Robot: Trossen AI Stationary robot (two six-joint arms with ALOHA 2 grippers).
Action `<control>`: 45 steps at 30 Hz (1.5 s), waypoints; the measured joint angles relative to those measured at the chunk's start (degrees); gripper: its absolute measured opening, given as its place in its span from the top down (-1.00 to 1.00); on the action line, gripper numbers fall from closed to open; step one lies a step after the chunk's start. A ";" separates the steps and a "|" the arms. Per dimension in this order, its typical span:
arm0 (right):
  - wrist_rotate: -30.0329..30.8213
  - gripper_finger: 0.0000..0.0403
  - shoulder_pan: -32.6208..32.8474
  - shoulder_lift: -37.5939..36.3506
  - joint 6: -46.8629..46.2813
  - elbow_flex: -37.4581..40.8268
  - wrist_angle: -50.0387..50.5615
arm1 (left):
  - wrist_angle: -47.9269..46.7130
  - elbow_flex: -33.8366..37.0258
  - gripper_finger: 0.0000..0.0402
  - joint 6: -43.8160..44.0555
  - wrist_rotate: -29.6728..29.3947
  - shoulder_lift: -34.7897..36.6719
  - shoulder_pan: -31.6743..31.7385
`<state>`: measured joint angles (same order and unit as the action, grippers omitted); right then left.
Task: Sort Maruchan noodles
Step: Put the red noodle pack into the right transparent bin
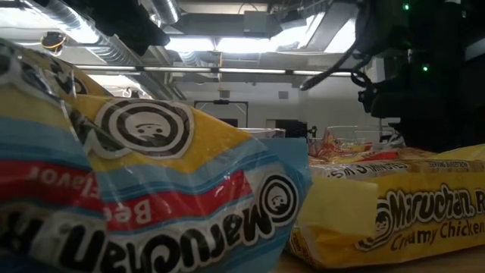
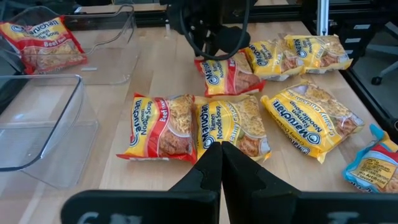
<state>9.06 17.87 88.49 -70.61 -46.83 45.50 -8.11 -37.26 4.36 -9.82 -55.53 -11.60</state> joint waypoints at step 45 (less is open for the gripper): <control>9.48 1.00 0.11 0.00 13.92 -23.06 31.63 | -0.01 0.00 1.00 0.02 -0.01 0.00 0.00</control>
<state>18.54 17.98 88.49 -56.69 -69.90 77.12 -8.12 -37.26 4.38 -9.82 -55.53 -11.60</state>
